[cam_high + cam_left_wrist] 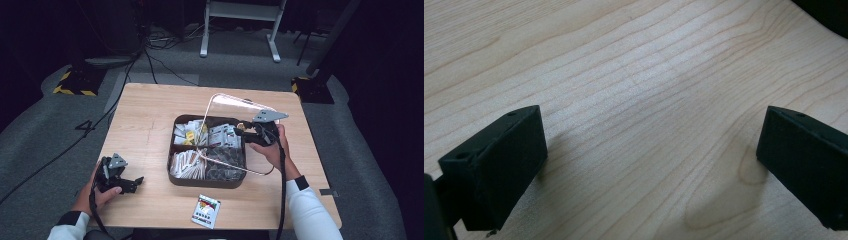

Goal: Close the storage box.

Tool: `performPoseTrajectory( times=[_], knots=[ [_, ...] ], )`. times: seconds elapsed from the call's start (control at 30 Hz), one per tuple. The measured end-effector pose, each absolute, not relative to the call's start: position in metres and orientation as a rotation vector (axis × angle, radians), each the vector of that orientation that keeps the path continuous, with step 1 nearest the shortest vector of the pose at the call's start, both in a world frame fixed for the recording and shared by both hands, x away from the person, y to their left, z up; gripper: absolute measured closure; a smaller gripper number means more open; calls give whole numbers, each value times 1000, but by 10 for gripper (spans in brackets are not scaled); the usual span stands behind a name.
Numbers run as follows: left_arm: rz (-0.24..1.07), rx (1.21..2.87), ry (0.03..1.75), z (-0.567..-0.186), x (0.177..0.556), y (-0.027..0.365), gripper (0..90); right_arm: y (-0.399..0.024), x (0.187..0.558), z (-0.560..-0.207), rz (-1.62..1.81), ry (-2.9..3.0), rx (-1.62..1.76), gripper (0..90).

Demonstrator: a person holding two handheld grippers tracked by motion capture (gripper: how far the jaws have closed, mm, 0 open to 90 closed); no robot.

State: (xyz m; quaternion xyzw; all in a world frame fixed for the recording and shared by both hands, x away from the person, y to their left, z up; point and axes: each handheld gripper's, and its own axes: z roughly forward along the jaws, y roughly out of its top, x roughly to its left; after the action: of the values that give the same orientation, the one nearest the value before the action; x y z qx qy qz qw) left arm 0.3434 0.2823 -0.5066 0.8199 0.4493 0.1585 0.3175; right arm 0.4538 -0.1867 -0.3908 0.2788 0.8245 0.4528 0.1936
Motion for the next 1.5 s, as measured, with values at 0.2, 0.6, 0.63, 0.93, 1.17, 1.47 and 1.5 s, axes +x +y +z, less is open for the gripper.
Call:
performPoseTrajectory(
  times=[0.2,0.6,0.63,0.93,1.17,1.47,1.5],
  knots=[
    [418,2158,1182,-507,343,282,0,-173,456,-394,1265,2342,763,594],
    [418,2158,1182,-507,343,282,1,-147,457,-406,1271,2412,720,594],
    [418,2158,1182,-507,343,282,1,-144,457,-407,1271,2416,721,595],
    [418,2158,1182,-507,343,282,1,-124,458,-415,1254,2459,693,594],
    [419,2158,1182,-507,343,282,1,-109,457,-421,1242,2500,663,594],
    [418,2158,1182,-507,343,282,1,-101,458,-430,1212,2528,662,594],
    [419,2158,1182,-507,343,282,1,-101,459,-430,1209,2531,662,594]
  ],
)
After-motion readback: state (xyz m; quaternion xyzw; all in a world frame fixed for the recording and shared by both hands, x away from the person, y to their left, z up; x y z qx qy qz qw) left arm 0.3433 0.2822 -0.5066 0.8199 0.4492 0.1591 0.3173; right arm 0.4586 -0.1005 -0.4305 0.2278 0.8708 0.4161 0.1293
